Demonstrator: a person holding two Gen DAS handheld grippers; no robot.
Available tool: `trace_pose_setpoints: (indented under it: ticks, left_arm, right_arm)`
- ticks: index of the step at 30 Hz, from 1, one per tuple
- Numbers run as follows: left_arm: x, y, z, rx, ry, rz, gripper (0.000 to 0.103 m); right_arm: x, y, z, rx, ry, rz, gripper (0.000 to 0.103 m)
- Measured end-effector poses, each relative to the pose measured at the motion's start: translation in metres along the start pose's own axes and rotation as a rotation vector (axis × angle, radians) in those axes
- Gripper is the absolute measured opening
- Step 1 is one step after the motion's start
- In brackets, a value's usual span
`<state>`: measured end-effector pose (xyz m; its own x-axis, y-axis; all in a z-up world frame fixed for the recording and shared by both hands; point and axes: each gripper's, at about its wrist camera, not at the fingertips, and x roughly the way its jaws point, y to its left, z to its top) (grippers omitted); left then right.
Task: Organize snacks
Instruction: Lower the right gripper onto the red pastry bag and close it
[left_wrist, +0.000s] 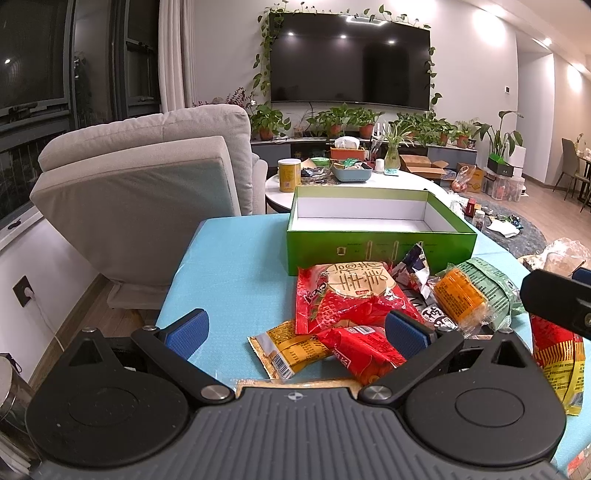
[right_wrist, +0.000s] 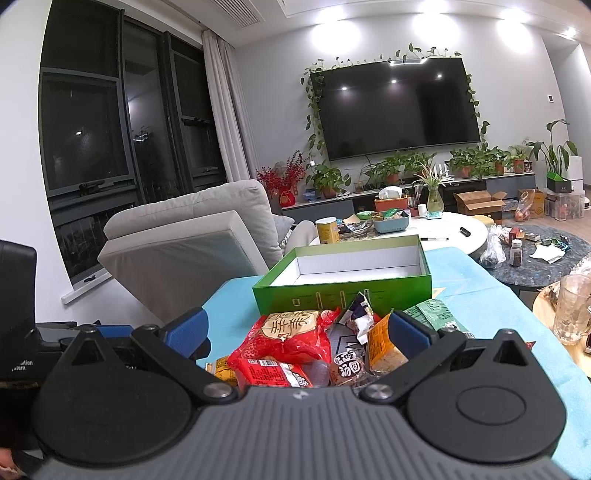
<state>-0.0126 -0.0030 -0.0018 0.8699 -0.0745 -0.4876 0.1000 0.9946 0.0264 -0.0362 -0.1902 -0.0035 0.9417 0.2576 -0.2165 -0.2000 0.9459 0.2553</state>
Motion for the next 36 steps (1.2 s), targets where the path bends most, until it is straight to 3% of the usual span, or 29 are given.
trace_pose_setpoints:
  ticks: [11, 18, 28, 36]
  left_arm:
    - [0.022, 0.022, 0.008, -0.065, 0.024, -0.041, 0.101]
    - [0.055, 0.034, 0.014, -0.116, 0.079, -0.087, 0.097]
    - [0.109, 0.027, 0.024, -0.072, 0.165, -0.208, 0.096]
    - [0.149, 0.029, 0.026, -0.081, 0.231, -0.264, 0.096]
  right_arm:
    - [0.027, 0.001, 0.004, -0.002, 0.055, 0.033, 0.094]
    - [0.071, -0.009, 0.015, 0.079, 0.185, 0.098, 0.094]
    - [0.133, -0.02, 0.026, 0.163, 0.312, 0.087, 0.094]
    - [0.171, -0.034, 0.019, 0.222, 0.43, 0.097, 0.094]
